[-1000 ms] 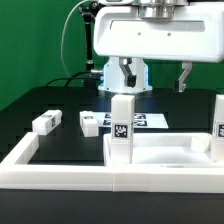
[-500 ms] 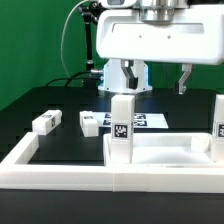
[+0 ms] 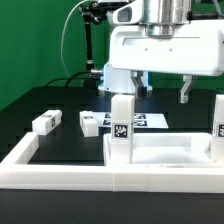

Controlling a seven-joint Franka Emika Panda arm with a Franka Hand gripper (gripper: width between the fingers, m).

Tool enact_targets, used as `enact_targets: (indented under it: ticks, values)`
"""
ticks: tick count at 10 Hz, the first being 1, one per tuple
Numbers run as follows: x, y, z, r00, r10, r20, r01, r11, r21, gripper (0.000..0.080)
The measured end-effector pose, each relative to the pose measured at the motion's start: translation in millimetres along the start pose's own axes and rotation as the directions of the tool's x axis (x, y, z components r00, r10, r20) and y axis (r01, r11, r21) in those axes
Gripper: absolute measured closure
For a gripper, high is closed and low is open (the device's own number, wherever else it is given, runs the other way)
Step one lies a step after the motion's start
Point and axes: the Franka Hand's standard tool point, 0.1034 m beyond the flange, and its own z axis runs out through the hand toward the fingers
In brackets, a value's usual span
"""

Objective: Assemble desk

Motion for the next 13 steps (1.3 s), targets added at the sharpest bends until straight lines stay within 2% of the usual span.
enact_targets:
  ticks: [1, 2, 3, 4, 9, 11, 13]
  values:
    - [-0.4, 1.9, 1.7, 0.996, 0.085, 0.005, -0.085, 0.996, 0.012, 0.0150]
    - [-3.3, 11.8, 8.1, 0.975, 0.222, 0.014, -0.222, 0.975, 0.020, 0.0150]
    - [-7.9, 21.1, 15.7, 0.945, 0.325, 0.028, -0.326, 0.945, 0.013, 0.0150]
    - [-9.4, 23.4, 20.0, 0.924, 0.381, 0.032, -0.381, 0.924, 0.012, 0.0150]
    - [-15.2, 18.3, 22.0, 0.785, 0.617, 0.054, -0.618, 0.786, 0.008, 0.0150]
    - [-18.4, 26.3, 30.6, 0.780, 0.624, 0.052, -0.625, 0.781, -0.004, 0.0150]
    - [-25.8, 40.7, 53.7, 0.777, 0.629, 0.038, -0.627, 0.778, -0.048, 0.0150]
